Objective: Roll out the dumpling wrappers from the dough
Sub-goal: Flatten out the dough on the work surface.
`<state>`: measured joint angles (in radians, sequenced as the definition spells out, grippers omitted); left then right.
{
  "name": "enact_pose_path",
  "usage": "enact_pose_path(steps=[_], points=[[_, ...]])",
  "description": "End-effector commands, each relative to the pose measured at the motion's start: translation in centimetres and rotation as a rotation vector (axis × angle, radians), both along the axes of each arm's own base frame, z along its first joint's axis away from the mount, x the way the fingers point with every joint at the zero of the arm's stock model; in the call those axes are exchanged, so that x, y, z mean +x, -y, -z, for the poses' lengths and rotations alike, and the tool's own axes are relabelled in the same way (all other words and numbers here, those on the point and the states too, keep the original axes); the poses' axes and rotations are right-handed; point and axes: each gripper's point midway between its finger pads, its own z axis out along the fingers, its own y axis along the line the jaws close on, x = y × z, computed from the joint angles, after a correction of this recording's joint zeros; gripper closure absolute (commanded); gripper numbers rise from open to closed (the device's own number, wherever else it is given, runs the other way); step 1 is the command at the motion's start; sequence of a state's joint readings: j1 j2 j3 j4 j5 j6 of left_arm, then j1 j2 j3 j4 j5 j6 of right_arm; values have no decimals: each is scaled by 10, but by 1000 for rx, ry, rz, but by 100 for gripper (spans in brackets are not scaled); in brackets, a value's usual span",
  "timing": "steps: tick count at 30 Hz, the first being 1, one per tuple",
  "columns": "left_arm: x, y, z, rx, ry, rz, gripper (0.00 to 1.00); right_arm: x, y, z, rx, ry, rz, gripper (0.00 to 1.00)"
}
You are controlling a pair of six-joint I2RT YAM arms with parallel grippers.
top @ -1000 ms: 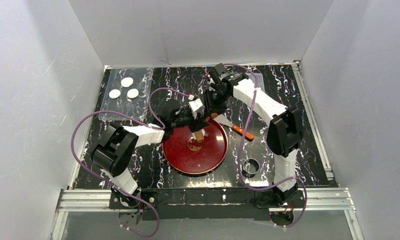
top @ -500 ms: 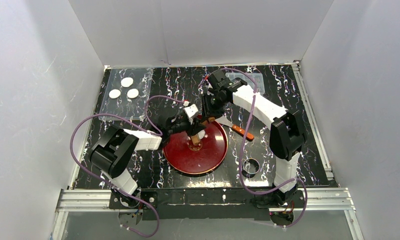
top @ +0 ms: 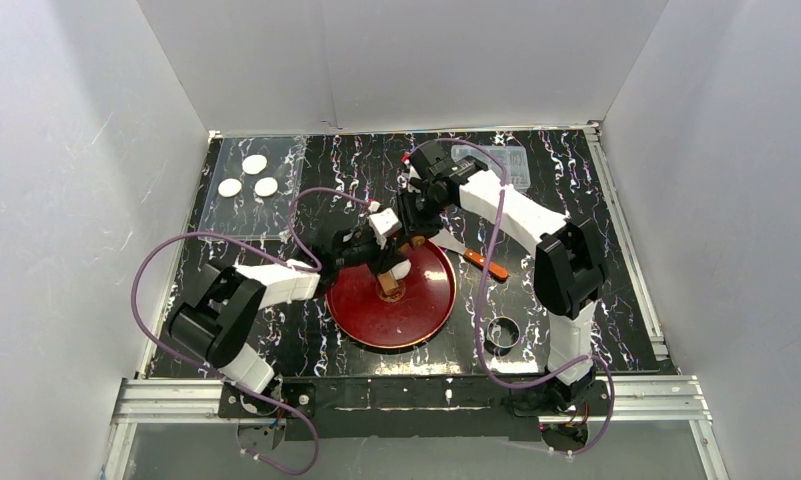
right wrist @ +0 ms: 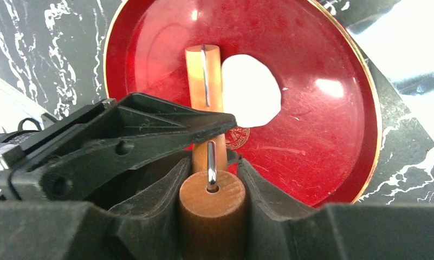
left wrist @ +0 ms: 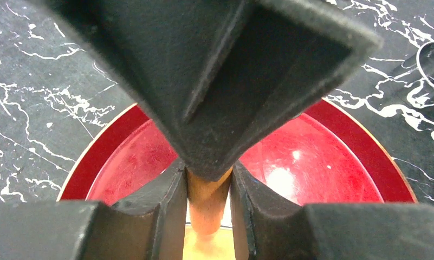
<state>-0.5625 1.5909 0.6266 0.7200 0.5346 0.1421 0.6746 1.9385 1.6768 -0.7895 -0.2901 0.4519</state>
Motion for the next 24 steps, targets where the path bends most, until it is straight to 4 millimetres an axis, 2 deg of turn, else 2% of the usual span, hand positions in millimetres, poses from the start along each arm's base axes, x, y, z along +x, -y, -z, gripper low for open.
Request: enact_pose_path(steps=[1,4,6,8,13,17,20,24], points=[[-11,-3,-23,59,-77,18,100,-5,-17,-47,73,33,-71,99],[-8,5,-56,22,-14,54,100,2,-20,-85,127,108,-58,99],[-3,12,-67,-12,-7,53,100,7,-16,-98,132,160,-34,99],[0,21,-66,-34,-11,63,100,10,-8,-101,108,194,-13,99],[7,40,-46,-53,-31,99,100,12,7,-86,44,226,-11,99],[13,47,-27,-35,-13,126,100,20,9,-68,37,256,-16,99],[18,44,-14,5,5,118,100,23,9,-53,37,243,-36,99],[10,36,0,23,-28,101,100,17,10,-35,28,188,-41,99]])
